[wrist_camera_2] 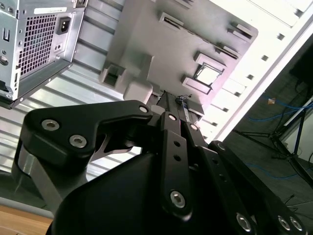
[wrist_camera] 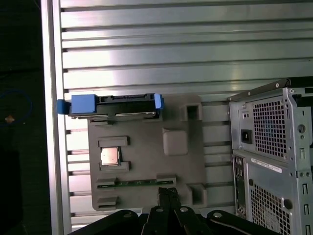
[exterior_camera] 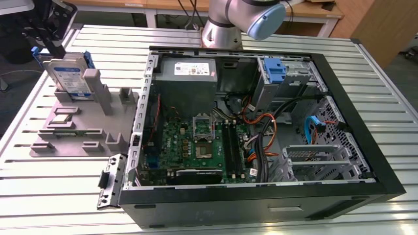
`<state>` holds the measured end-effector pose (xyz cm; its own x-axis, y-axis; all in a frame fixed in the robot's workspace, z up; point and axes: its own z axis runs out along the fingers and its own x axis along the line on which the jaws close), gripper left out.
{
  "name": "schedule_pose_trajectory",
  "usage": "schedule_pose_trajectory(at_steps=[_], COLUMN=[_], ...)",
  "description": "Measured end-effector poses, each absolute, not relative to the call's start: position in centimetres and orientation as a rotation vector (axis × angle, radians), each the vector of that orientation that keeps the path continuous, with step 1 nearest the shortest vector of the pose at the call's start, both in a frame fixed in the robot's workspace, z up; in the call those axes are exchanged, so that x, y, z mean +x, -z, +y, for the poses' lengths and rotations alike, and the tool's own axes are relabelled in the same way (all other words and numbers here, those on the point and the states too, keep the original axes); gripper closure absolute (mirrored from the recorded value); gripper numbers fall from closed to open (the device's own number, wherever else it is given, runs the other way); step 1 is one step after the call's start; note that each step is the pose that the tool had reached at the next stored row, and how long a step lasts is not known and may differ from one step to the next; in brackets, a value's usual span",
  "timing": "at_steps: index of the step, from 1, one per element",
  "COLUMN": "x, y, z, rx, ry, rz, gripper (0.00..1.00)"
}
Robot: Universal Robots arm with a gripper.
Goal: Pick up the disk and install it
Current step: 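Reach for the disk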
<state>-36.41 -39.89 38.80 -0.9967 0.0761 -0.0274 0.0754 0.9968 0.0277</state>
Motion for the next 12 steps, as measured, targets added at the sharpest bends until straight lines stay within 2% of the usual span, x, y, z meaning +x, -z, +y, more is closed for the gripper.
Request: schedule_pose_trajectory(at_steps=[12], x=[-36.93], y=[-38.80], z=[-39.90], rx=[0.118], ry=[-0.041], rz=[3.111], gripper=[0.90])
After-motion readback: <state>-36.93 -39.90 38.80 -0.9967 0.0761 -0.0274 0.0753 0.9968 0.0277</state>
